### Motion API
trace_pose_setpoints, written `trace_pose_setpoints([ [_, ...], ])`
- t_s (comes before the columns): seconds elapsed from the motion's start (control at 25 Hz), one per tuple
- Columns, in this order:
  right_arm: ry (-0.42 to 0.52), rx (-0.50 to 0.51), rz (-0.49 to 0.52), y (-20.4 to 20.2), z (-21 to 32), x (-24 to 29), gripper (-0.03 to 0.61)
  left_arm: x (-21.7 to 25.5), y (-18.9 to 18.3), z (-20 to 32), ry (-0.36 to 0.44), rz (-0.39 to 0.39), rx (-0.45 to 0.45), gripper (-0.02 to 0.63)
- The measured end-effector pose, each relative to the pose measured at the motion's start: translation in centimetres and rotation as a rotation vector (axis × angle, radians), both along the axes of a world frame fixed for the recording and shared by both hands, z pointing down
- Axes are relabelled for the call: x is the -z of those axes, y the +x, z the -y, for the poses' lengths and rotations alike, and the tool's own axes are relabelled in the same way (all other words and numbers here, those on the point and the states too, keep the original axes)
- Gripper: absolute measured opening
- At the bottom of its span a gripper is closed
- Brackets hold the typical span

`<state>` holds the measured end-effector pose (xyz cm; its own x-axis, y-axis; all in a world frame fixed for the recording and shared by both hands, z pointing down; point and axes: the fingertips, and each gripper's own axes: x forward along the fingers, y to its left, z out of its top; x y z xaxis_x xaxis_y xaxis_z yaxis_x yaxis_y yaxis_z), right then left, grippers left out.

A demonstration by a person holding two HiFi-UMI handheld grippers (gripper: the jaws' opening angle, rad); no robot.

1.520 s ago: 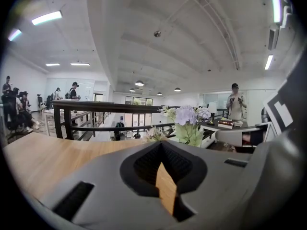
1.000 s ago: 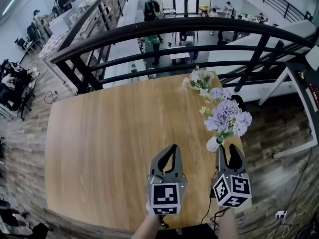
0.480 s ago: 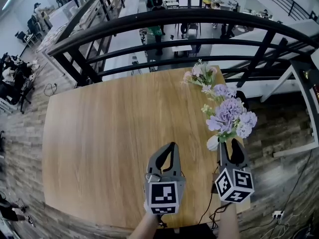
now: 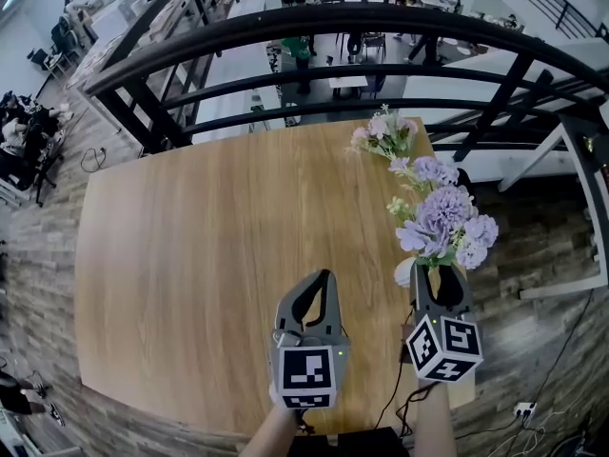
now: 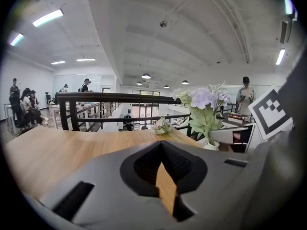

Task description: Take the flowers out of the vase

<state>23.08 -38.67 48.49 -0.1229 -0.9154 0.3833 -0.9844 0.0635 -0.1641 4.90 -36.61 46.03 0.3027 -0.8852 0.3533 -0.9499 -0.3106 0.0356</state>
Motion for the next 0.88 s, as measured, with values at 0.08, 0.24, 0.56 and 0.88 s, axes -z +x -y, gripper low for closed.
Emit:
trace_pose_setpoints([
  [0.08,0.001,0.005,-0.004,-0.2,0.2,-0.2,0.212,-0.3,-0.3,0.0,-0.006,-0.002,0.006,0.035],
  [0.24,-0.003,0.012,-0.005,-0.4,0.3,-0.6,0.212,-0.6,-0.5,-0.3,-0.020,-0.003,0.015,0.035],
  [0.56,0.003,-0.006,-0.024,-0.6,1.0,-1.0,0.212,-1.1,-1.1,-0.2,-0.032,-0.006,0.029,0.035],
  [0.88,0.027,0.000,-0.051,-0.6,1.2,-1.2,0.146,-1.4,-1.7,-0.5,-0.030,0.005,0.043,0.035],
])
